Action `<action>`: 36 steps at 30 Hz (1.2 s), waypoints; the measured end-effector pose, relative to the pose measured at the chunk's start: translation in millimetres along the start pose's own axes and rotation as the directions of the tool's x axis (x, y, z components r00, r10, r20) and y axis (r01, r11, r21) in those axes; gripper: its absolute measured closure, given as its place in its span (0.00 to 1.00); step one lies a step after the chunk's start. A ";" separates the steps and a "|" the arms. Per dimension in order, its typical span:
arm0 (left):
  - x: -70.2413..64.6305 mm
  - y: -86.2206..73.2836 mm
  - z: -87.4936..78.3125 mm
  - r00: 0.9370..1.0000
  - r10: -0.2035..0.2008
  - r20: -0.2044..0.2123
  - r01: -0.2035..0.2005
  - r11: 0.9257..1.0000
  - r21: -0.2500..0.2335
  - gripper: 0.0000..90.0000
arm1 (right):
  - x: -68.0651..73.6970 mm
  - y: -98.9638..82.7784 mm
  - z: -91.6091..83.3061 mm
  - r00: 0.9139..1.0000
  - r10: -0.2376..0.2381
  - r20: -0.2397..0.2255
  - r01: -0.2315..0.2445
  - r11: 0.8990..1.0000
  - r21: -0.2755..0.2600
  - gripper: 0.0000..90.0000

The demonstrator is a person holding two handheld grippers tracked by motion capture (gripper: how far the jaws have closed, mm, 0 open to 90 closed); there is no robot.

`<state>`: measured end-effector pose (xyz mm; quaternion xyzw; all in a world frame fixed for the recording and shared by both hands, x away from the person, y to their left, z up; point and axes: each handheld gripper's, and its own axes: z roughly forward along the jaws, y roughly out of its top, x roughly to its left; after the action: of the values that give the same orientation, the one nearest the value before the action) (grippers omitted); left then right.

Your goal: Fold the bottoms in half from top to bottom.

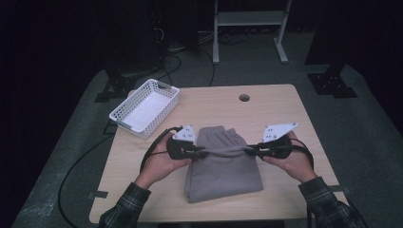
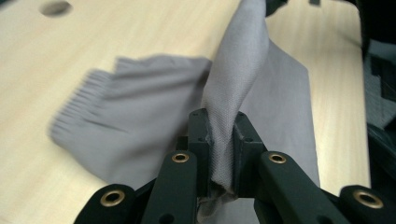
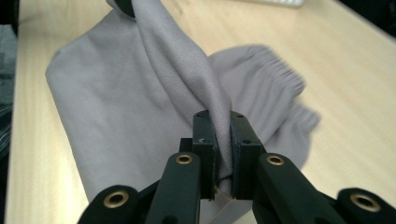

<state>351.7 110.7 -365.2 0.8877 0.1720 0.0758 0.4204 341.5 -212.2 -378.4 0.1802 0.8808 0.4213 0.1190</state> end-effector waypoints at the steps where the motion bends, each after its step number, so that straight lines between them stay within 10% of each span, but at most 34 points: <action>1: 7.3 5.3 -2.3 1.000 -0.004 -0.016 0.004 1.000 -0.011 0.89 | -6.7 8.1 -1.8 1.000 -0.005 0.016 0.005 1.000 -0.014 0.91; 16: 70.3 -5.8 37.7 0.986 -0.097 -0.137 0.102 0.994 0.031 0.86 | -59.4 14.5 50.9 0.995 0.070 0.071 -0.073 0.997 0.037 0.90; 36: 101.4 -36.6 72.2 0.970 -0.166 -0.179 0.180 0.981 0.069 0.60 | -92.3 -6.1 97.8 0.976 0.189 0.105 -0.194 0.980 0.043 0.73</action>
<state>457.2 117.7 -440.3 0.8764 0.2876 0.1081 0.3708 459.3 -185.9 -438.2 0.2885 0.8632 0.3975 0.1173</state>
